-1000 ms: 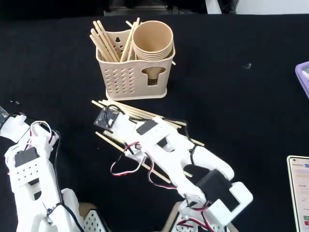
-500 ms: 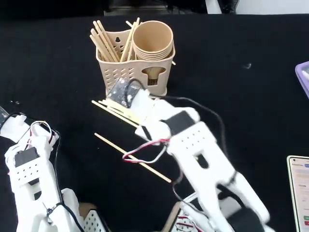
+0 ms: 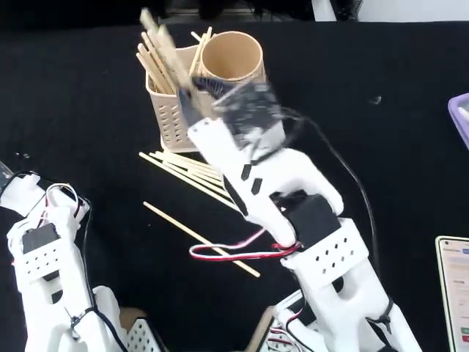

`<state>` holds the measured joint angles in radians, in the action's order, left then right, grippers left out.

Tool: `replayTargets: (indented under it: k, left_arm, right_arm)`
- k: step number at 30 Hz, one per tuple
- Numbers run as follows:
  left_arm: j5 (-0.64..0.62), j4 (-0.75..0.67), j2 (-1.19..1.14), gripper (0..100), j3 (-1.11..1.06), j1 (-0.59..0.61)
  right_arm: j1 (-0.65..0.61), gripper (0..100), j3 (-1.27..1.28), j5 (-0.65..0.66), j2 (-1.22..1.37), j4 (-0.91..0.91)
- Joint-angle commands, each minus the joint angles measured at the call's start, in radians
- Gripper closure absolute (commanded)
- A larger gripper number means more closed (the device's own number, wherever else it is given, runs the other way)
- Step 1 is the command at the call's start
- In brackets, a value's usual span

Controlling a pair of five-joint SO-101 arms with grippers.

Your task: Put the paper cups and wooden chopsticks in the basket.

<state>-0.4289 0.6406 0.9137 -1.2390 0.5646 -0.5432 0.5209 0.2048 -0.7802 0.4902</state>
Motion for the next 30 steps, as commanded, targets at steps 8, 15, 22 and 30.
replayTargets:
  k: [8, 15, 22, 30]
  left_arm:
    - [-0.002, -0.02, 0.026, 89, 0.018, -0.001]
    - [-0.002, -0.02, 0.026, 89, 0.019, -0.004]
    - [-0.002, -0.02, 0.026, 89, 0.019, -0.004]
    - [-0.002, -0.02, 0.026, 89, 0.019, -0.004]
  right_arm:
    - [-0.008, 98.8, -0.119, -0.18, 0.225, -0.611]
    - [0.012, 98.8, -0.254, -0.18, 0.498, -0.621]
    - [0.046, 98.7, -0.283, -0.18, 0.679, -0.626]
    - [0.043, 98.2, -0.26, -0.137, 0.676, -0.489]
